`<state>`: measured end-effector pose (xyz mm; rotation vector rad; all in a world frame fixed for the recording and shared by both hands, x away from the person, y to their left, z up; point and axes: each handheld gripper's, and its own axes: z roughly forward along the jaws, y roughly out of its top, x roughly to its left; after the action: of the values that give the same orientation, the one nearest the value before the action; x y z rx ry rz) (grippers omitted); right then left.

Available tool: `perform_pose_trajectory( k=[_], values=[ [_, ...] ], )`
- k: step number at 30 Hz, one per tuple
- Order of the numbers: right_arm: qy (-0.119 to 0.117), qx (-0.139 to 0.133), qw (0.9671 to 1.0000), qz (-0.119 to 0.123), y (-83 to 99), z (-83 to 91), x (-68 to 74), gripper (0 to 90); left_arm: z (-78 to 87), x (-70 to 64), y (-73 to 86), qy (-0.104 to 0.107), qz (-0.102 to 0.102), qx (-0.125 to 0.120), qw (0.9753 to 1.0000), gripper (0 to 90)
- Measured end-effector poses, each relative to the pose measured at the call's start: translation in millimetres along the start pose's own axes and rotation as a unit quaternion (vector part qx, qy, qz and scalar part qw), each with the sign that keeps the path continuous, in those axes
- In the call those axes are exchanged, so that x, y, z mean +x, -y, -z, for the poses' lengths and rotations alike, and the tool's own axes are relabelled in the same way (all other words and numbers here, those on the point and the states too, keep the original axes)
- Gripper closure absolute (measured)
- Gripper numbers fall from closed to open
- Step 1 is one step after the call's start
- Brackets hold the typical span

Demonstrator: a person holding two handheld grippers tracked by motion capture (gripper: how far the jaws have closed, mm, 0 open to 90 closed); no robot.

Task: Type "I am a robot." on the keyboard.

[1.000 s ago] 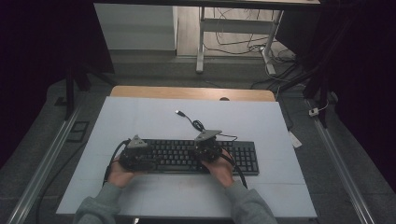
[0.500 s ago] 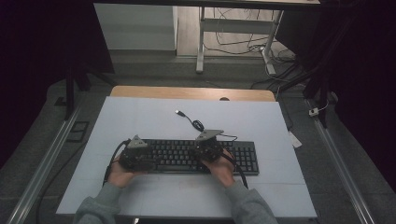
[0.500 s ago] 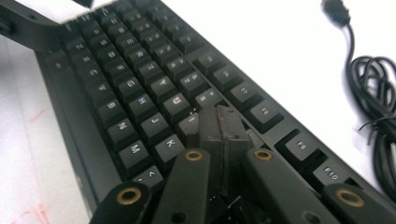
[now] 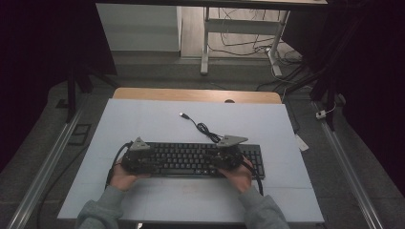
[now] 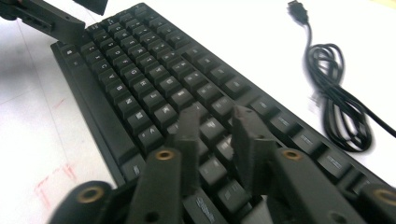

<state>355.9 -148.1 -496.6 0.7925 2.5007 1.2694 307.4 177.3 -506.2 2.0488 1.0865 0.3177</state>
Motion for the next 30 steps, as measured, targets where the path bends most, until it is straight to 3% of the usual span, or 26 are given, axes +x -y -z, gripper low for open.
perform_pose_trajectory(
  k=[5,14,22,30],
  values=[
    [0.003,-0.009,0.9999,-0.004,9.2,14.0,-4.7,62.2,-0.7,1.1,-0.5,-0.002,0.002,0.000,1.0000,37.5],
    [0.003,-0.013,0.9999,-0.002,25.3,32.8,-8.2,57.8,-0.7,2.4,-0.8,-0.002,0.012,-0.004,0.9999,37.1],
    [0.001,-0.014,0.9999,-0.001,26.5,34.0,-8.8,57.1,0.1,2.7,-2.4,0.000,0.018,-0.014,0.9997,38.5],
    [0.001,-0.015,0.9999,-0.001,26.4,33.4,-10.2,56.9,-5.5,1.4,-9.4,0.007,0.016,-0.021,0.9996,45.7]
  ],
)
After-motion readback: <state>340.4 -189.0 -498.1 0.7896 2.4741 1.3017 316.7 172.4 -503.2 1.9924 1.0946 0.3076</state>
